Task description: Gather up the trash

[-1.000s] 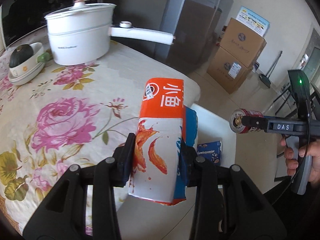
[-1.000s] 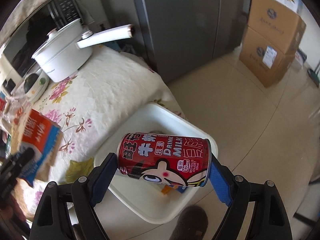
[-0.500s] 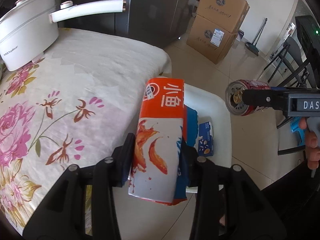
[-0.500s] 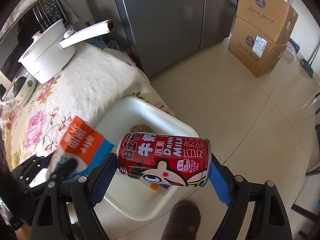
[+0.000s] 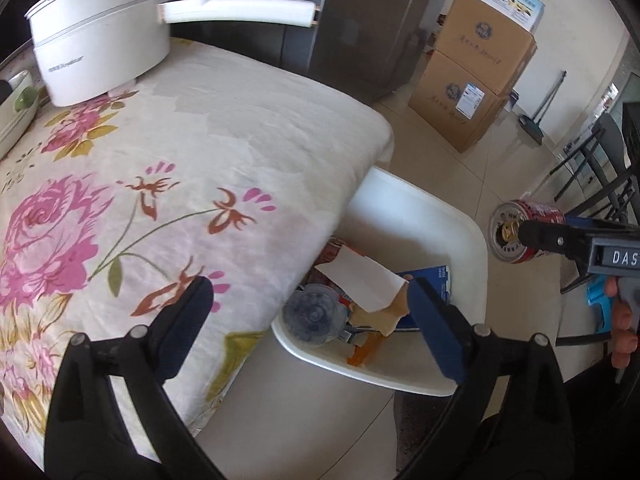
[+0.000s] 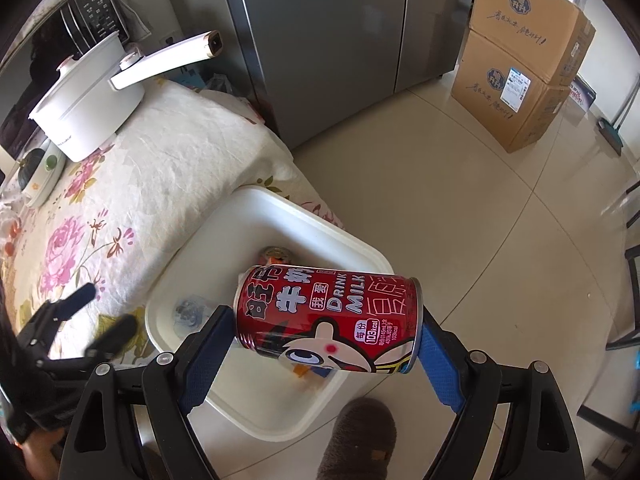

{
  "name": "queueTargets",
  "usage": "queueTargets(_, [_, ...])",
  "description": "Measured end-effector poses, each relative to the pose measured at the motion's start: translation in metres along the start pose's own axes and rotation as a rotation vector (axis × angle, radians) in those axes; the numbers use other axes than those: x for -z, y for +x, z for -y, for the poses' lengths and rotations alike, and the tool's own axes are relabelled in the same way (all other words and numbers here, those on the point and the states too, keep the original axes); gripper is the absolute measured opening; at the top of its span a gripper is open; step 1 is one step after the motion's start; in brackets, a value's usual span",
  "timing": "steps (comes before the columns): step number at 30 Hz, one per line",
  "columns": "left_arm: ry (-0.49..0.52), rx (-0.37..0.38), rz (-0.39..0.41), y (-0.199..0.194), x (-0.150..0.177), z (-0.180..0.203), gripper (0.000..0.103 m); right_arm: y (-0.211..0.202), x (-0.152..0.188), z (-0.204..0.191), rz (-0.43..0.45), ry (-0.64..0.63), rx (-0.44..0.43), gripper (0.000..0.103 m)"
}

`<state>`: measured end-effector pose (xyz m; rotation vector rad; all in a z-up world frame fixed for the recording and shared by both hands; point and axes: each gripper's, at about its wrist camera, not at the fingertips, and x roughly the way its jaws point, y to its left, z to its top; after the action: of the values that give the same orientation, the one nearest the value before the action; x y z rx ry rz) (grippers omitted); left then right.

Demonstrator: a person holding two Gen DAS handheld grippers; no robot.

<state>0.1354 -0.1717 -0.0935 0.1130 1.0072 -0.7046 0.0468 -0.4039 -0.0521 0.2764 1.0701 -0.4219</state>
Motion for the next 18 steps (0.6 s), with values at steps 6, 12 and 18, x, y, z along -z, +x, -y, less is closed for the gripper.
queueTargets(6, [-0.114,-0.051,-0.017,-0.022,0.012,-0.032,0.102,0.003,0.001,-0.015,-0.003,-0.027,-0.01,0.089])
queueTargets(12, [-0.143,-0.128,-0.03,-0.042,0.026,-0.048,0.102,-0.002,-0.003,-0.025,0.03,-0.016,-0.064,0.098])
queueTargets(18, [-0.165,-0.223,0.02,-0.067,0.032,-0.06,0.102,-0.009,-0.003,-0.039,0.06,-0.048,-0.039,0.099])
